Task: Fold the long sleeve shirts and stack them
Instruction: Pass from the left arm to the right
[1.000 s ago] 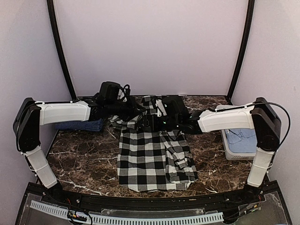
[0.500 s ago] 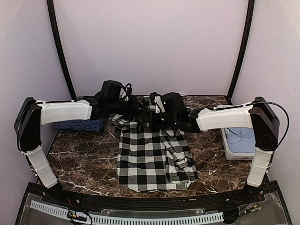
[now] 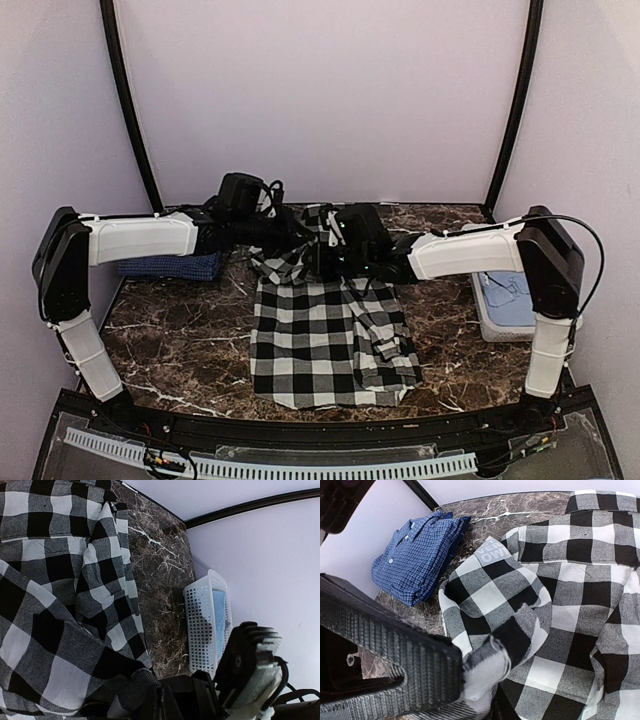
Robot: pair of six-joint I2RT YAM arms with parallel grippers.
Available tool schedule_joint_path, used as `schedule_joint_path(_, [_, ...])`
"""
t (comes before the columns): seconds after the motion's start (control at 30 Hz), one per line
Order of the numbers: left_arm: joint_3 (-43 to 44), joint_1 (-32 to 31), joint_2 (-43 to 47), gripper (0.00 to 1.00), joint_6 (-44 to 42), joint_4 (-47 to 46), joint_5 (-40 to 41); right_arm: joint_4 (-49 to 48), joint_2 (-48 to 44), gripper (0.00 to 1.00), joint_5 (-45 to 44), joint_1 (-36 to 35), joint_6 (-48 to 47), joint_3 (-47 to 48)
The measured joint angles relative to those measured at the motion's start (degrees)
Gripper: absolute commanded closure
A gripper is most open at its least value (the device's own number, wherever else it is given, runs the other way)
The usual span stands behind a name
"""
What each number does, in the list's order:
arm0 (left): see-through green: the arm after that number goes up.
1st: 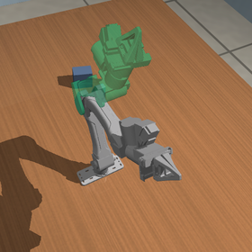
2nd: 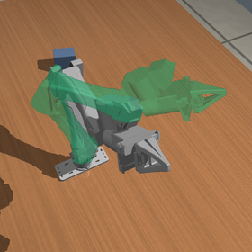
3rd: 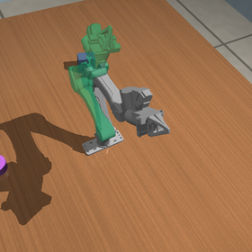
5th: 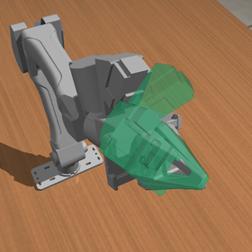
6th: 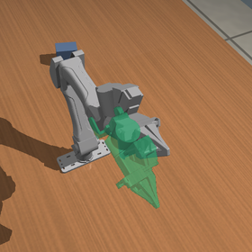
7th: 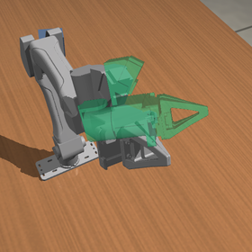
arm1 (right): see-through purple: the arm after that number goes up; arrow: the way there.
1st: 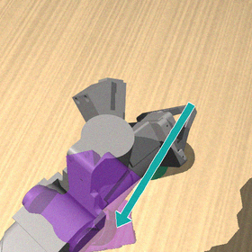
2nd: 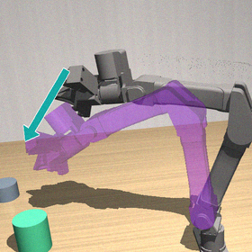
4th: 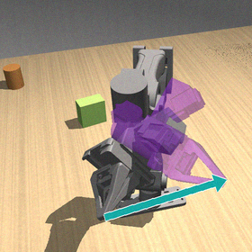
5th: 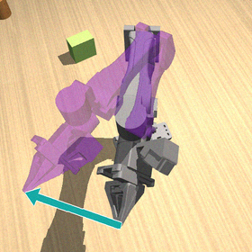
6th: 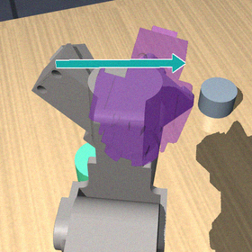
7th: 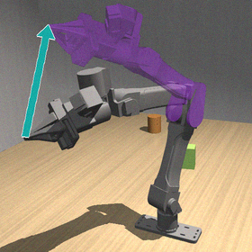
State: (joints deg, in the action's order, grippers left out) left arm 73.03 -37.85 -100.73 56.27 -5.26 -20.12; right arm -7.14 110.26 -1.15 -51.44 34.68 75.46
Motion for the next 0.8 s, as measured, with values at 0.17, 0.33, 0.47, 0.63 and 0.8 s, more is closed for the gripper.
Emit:
schedule_joint_path(0.17, [0.2,0.0,0.0,0.7,-2.9,1.9,1.3,2.1,0.1,1.0,-0.7,0.1,-0.3,0.7])
schedule_joint_path(0.33, [0.3,0.1,1.5,0.6,-6.5,6.0,3.7,4.9,-0.3,1.0,-3.2,0.7,-2.3,0.7])
schedule_joint_path(0.47, [0.1,1.1,6.6,0.58,-9.7,10.6,5.1,6.9,-2.2,1.0,-4.4,2.0,-5.3,0.9])
schedule_joint_path(0.63, [-5.2,3.4,16.9,0.58,-12.7,15.0,6.1,7.9,-3.6,1.0,-5.4,4.7,-10.5,5.0])
schedule_joint_path(0.8, [-14.4,4.3,23.3,0.6,-13.9,19.9,5.9,9.1,-3.8,1.0,-6.1,6.6,-16.6,10.6])
